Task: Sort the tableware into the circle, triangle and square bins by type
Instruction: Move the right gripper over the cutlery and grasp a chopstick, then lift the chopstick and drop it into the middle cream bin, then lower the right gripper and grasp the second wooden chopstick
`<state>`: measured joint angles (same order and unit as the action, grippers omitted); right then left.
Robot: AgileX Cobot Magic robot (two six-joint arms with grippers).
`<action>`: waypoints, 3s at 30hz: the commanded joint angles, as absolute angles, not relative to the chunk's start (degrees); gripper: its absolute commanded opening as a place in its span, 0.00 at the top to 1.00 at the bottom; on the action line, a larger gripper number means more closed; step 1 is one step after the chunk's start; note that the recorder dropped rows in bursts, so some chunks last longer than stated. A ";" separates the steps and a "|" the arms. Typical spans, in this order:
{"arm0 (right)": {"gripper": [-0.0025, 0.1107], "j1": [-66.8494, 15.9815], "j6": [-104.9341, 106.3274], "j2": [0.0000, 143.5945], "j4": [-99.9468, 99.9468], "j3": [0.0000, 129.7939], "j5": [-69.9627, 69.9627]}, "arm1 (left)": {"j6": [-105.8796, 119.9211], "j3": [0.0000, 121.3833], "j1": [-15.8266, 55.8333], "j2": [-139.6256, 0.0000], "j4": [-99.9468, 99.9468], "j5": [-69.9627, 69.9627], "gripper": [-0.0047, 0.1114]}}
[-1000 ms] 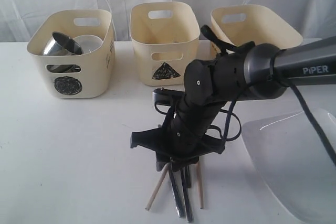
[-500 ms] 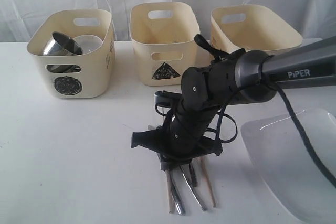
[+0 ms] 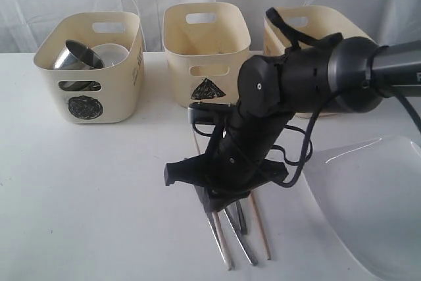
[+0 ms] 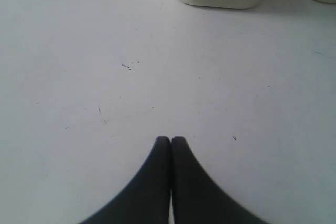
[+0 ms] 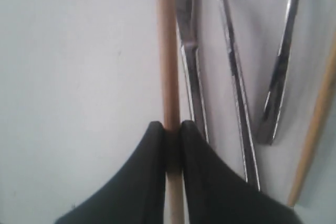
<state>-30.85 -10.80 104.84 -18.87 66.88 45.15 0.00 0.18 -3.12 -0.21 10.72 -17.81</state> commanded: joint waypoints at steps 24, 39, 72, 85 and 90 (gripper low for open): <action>0.98 -9.10 24.26 100.08 -36.79 91.44 30.57 | 0.00 0.00 -2.73 0.00 11.02 -17.59 0.96; 0.83 -10.78 24.72 117.89 -40.30 95.64 2.92 | 0.00 0.00 -2.73 0.00 11.02 -17.59 0.96; 0.98 -11.97 18.83 107.60 -20.56 94.22 48.02 | 0.00 0.00 -2.73 0.00 11.02 -17.59 0.96; 0.98 -22.97 11.70 104.57 -25.35 67.19 48.38 | 0.00 0.00 -2.73 0.00 11.02 -17.59 0.96; 0.98 -23.89 9.62 104.57 -17.28 67.30 44.46 | 0.00 0.00 -2.73 0.00 11.02 -17.59 0.96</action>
